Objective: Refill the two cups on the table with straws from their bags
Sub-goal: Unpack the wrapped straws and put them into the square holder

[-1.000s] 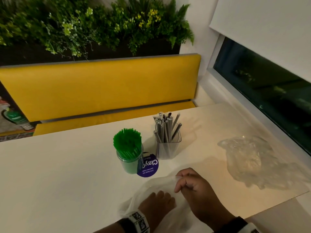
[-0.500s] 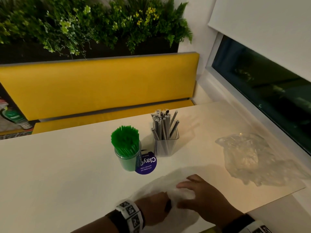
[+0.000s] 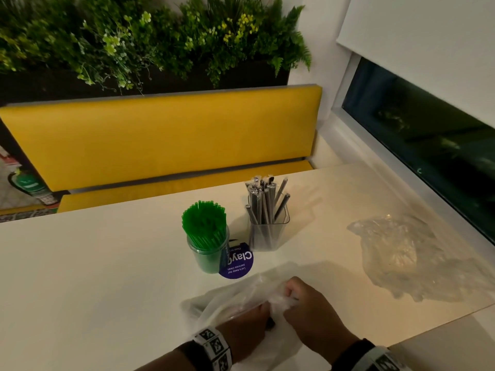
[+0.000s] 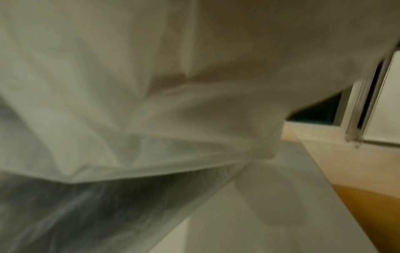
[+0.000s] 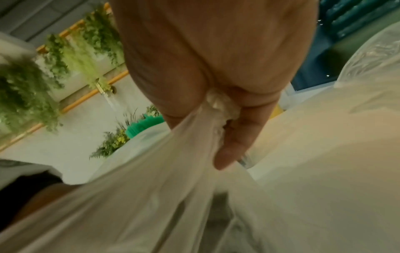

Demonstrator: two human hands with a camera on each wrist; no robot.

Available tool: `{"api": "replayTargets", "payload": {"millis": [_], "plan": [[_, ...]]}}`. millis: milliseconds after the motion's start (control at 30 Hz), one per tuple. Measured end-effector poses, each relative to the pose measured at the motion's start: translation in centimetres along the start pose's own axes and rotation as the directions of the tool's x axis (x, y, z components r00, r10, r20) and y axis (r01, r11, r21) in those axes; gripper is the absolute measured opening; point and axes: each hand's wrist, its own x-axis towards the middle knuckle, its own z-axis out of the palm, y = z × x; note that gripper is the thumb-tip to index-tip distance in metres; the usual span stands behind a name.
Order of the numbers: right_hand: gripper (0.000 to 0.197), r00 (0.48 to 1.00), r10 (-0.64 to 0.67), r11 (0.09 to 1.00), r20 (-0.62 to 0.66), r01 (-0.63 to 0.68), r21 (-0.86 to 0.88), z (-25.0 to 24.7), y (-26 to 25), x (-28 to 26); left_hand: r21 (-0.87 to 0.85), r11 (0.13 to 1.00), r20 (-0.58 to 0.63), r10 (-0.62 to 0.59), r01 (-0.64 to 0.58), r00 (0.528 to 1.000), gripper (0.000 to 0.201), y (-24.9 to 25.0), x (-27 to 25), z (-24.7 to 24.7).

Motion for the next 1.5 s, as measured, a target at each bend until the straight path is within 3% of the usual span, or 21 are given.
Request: {"api": "replayTargets", "payload": {"millis": [100, 167, 200, 267, 367, 433, 567, 667, 800, 900, 1000, 1067, 1133, 1200, 1233, 1267, 1300, 1333, 1400, 1467, 1500], "plan": [[0.028, 0.999, -0.036, 0.99, 0.019, 0.038, -0.136, 0.8, 0.0, -0.3, 0.235, 0.959, -0.041, 0.172, -0.158, 0.984, 0.035, -0.3, 0.0, 0.5], [0.028, 0.998, -0.067, 0.981, 0.0, 0.066, -0.18, 1.1, -0.1, -0.6, 0.186, 0.959, -0.062, 0.23, -0.215, 0.971, 0.03, -0.9, 0.0, 0.9], [0.027, 0.997, -0.076, 0.978, -0.007, 0.074, -0.193, 1.1, -0.3, -0.8, 0.085, 0.985, 0.052, 0.146, -0.15, 0.988, 0.027, -0.4, -0.4, 0.4], [0.025, 0.996, -0.092, 0.972, -0.02, 0.085, -0.218, 1.1, -0.4, -1.1, 0.342, 0.914, -0.05, 0.25, -0.219, 0.967, 0.026, -0.8, 0.1, 0.6], [0.033, 0.992, -0.128, 0.97, -0.008, 0.124, -0.21, 1.3, -0.9, -1.2, 0.408, 0.897, -0.006, 0.188, -0.169, 0.982, 0.036, 0.0, 0.5, 0.1], [0.034, 0.983, -0.182, 0.961, 0.015, 0.181, -0.211, 1.4, -1.3, -1.2, 0.4, 0.916, -0.057, 0.055, -0.028, 0.997, 0.036, 0.1, 1.2, 0.3], [0.031, 0.96, -0.276, 0.935, 0.054, 0.281, -0.216, 0.8, -1.5, -1.0, 0.303, 0.946, -0.094, -0.087, 0.112, 0.992, 0.033, 0.8, 1.8, 0.1], [0.039, 0.968, -0.245, 0.921, 0.051, 0.249, -0.298, 0.3, -0.3, -0.5, 0.193, 0.98, -0.107, -0.032, 0.052, 0.994, 0.031, 0.1, 2.0, 0.0], [0.024, 0.985, -0.154, 0.912, -0.077, 0.112, -0.394, -0.7, 3.1, 0.6, -0.037, 0.998, -0.08, 0.04, -0.043, 0.996, 0.041, 1.0, 1.6, -1.2], [0.028, 0.994, -0.092, 0.919, -0.054, 0.064, -0.389, -1.5, 4.5, 1.1, -0.142, 0.983, -0.099, 0.107, -0.12, 0.989, 0.023, 3.0, 0.5, -3.3], [0.022, 0.993, -0.095, 0.971, 0.063, 0.107, -0.215, -2.2, 4.3, 1.4, -0.269, 0.956, -0.021, 0.114, -0.115, 0.993, 0.018, 3.8, -0.5, -4.9], [0.025, 0.988, -0.145, 0.986, 0.054, 0.149, -0.077, -2.5, 3.1, 1.0, -0.283, 0.953, 0.022, 0.121, -0.109, 0.992, 0.018, 3.8, -1.0, -6.0], [0.035, 0.994, -0.111, 0.991, 0.023, 0.112, -0.073, -2.2, 2.6, 1.0, -0.337, 0.927, 0.01, 0.181, -0.167, 0.983, 0.015, 4.5, -1.8, -7.8], [0.073, 0.998, -0.061, 0.989, -0.036, 0.055, -0.138, -2.1, 2.8, 1.4, -0.441, 0.852, -0.054, 0.29, -0.284, 0.955, 0.013, 6.0, -3.0, -10.4], [0.073, 0.998, -0.054, 0.984, -0.023, 0.049, -0.172, -1.9, 2.9, 1.7, -0.514, 0.785, -0.144, 0.317, -0.345, 0.937, 0.015, 7.0, -3.6, -12.1], [0.052, 0.999, -0.048, 0.975, -0.008, 0.046, -0.215, -1.7, 3.1, 2.0, -0.576, 0.699, -0.31, 0.292, -0.423, 0.905, 0.017, 8.0, -3.9, -13.9], [0.028, 0.999, -0.053, 0.968, 0.002, 0.052, -0.245, -1.6, 2.8, 2.0, -0.598, 0.61, -0.517, 0.201, -0.519, 0.832, 0.017, 8.9, -3.7, -15.7], [0.015, 0.998, -0.064, 0.966, -0.002, 0.062, -0.251, -1.5, 2.6, 2.1, -0.574, 0.549, -0.688, 0.079, -0.608, 0.721, 0.017, 9.4, -3.1, -17.5], [0.031, 0.991, -0.133, 0.957, -0.027, 0.121, -0.262, -1.2, 2.1, 2.1, -0.5, 0.499, -0.844, -0.099, -0.708, 0.527, 0.012, 10.0, -0.9, -20.2], [0.064, 0.977, -0.199, 0.941, -0.082, 0.167, -0.295, -1.1, 2.0, 2.5, -0.499, 0.477, -0.865, -0.229, -0.724, 0.446, 0.009, 9.7, 2.0, -21.1], [0.078, 0.97, -0.222, 0.926, -0.093, 0.18, -0.332, -1.1, 1.9, 2.8, -0.524, 0.48, -0.852, -0.274, -0.704, 0.447, 0.009, 9.4, 3.4, -21.1]]}}
